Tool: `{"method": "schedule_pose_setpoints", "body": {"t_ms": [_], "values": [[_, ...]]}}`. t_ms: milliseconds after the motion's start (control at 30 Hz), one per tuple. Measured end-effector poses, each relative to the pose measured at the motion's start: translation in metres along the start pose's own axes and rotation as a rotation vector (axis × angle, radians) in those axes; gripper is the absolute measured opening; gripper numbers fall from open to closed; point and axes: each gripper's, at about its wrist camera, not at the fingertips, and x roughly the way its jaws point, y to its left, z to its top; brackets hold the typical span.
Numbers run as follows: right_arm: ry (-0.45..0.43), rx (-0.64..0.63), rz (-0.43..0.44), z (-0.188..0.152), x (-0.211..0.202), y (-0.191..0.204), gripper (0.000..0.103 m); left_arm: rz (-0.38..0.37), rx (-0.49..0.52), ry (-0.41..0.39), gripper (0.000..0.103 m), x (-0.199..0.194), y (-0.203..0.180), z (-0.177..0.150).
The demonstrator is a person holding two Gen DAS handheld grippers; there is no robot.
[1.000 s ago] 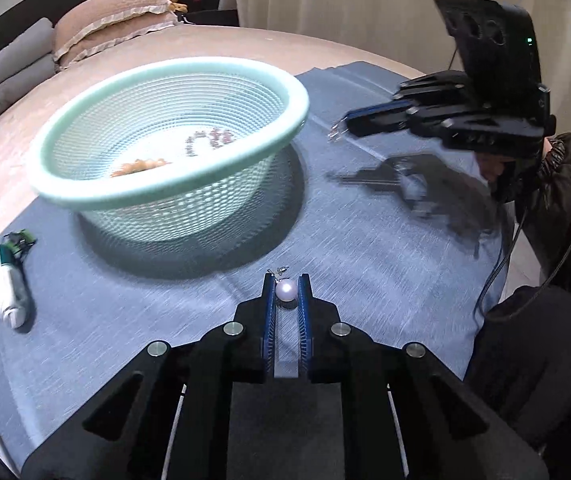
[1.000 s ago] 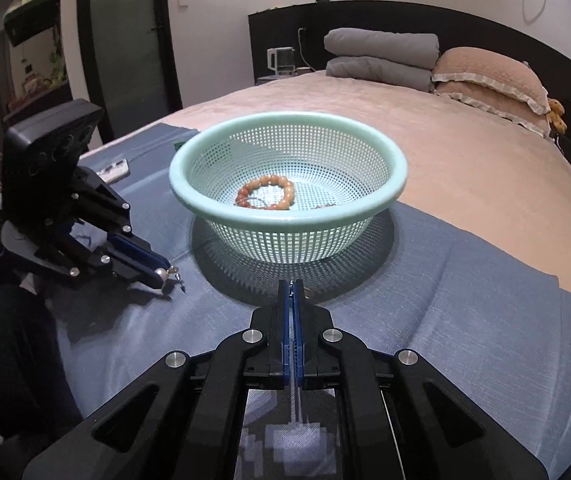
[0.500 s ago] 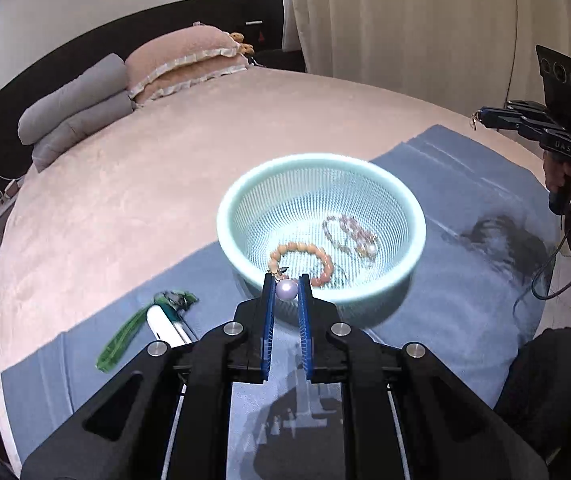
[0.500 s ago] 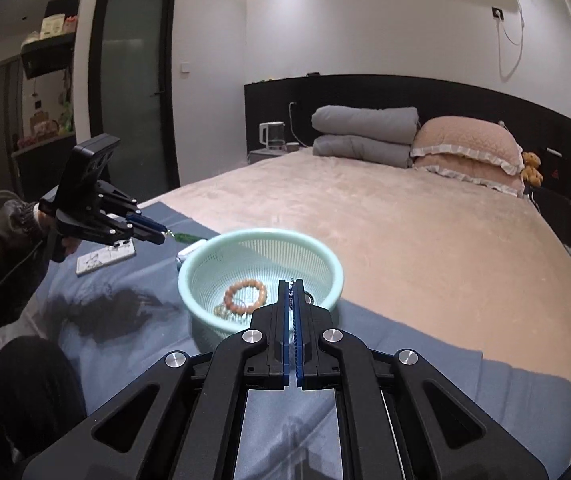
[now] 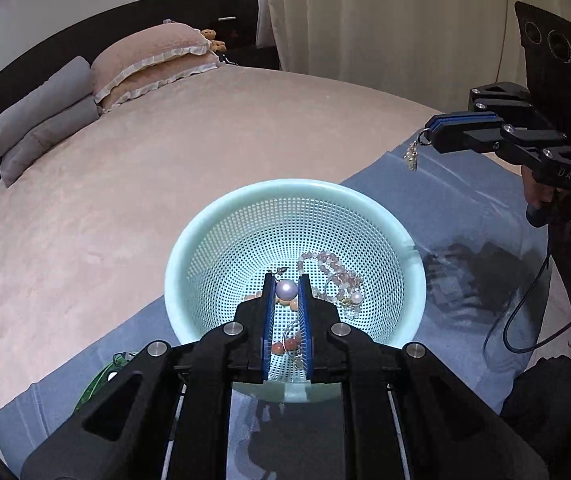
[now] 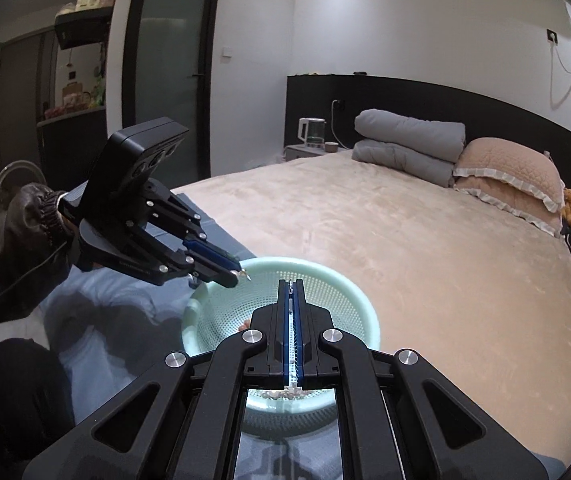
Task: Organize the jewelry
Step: 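Carry both earrings into the basket and open both tools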
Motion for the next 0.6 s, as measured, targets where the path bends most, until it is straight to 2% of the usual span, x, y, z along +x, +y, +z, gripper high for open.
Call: {"method": "schedule_pose_setpoints", "body": {"t_ms": [200,333,600], "values": [[0.098,0.012,0.049,-0.017,0.047,0.003,0.002,-0.006,0.013,0.063,0.012,0.031,0.000,-0.006],[0.176,0.000,0.043,-0.026,0.076,0.011,0.002,-0.009,0.025,0.092,0.012,0.041,-0.001,-0.006],[0.255,0.015,0.025,-0.041,0.094,0.017,0.002,-0.004,0.030,0.118,0.012,0.045,-0.005,-0.010]]}}
